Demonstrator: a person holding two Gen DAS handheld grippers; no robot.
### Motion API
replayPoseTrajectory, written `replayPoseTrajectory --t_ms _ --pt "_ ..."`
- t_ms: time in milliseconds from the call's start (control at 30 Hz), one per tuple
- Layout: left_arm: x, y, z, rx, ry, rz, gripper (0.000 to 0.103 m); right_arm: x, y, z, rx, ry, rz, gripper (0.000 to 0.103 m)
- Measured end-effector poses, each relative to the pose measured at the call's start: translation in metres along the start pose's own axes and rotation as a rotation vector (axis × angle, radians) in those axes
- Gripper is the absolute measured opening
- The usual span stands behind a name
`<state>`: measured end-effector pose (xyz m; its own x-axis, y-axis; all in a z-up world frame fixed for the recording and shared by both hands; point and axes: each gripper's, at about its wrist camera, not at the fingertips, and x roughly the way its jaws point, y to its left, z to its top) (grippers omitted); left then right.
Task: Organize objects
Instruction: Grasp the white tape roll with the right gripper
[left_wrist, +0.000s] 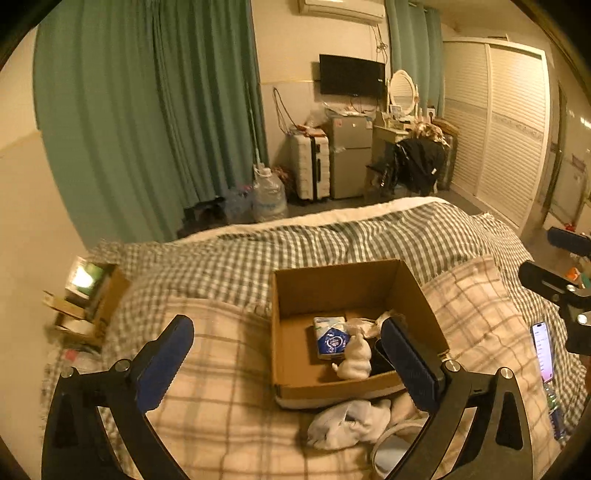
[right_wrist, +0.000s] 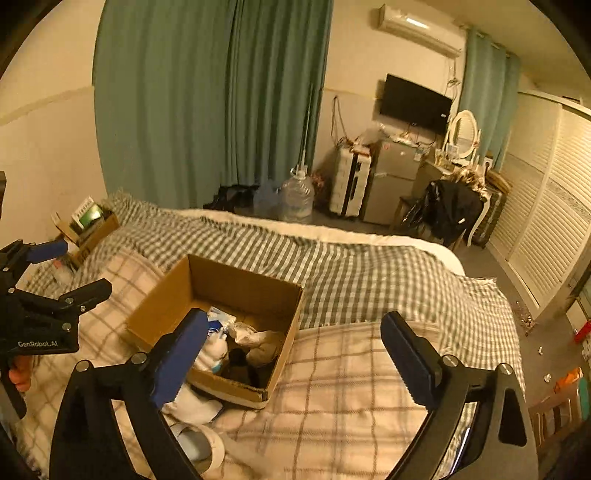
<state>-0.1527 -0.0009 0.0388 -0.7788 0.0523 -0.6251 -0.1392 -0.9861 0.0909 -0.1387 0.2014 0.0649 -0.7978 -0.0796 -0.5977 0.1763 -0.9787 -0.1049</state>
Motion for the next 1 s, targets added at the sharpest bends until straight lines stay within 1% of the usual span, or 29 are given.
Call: replayPoseTrajectory --t_ms 100,233,333,433,533,633,700,767,900,933,967,1000 --pt "-0.024 -0.001 -0.002 -0.007 -0.023 -0.003 0.103 -0.026 0.002 -0.003 -0.006 -0.028 -0.013 0.102" --pt "-0.05 -0.004 -0.018 -0.013 -0.054 -0.014 0.103 -0.051 0.007 -0.016 -0.015 -0.043 -0.016 0.103" --pt "-0.056 -0.009 -0.036 -0.024 -0.068 -0.047 0.103 -0.057 0.01 -0.033 0.022 -0.038 0.006 0.103" --pt "-0.049 -0.011 -0.055 -0.059 -0.04 -0.051 0.103 -0.052 0.015 -0.052 0.056 -0.009 0.034 0.103" --pt "-0.039 -0.01 -0.08 -0.107 -0.028 -0.034 0.103 -0.042 0.027 -0.072 0.038 0.013 0.054 0.103" --pt "-0.025 -0.013 -0.104 -0.117 0.01 0.005 0.103 -0.03 0.039 -0.095 0.009 0.015 0.027 0.103" --pt "-0.016 -0.018 -0.124 -0.099 0.041 0.015 0.103 -0.02 0.045 -0.108 -0.006 0.034 0.016 0.103" --pt "-0.01 -0.025 -0.14 -0.068 0.062 0.026 0.103 -0.009 0.052 -0.125 -0.017 0.058 0.026 0.103" --pt "0.002 -0.036 -0.158 -0.014 0.087 0.062 0.103 0.015 0.06 -0.151 0.019 0.143 0.12 0.102" --pt "0.005 -0.038 -0.161 0.004 0.091 0.08 0.103 0.022 0.065 -0.158 0.01 0.171 0.131 0.1" --pt "0.008 -0.039 -0.163 0.017 0.095 0.092 0.103 0.026 0.066 -0.16 0.005 0.186 0.131 0.096" --pt "0.01 -0.038 -0.166 0.018 0.101 0.092 0.103 0.031 0.067 -0.164 0.003 0.201 0.133 0.093"
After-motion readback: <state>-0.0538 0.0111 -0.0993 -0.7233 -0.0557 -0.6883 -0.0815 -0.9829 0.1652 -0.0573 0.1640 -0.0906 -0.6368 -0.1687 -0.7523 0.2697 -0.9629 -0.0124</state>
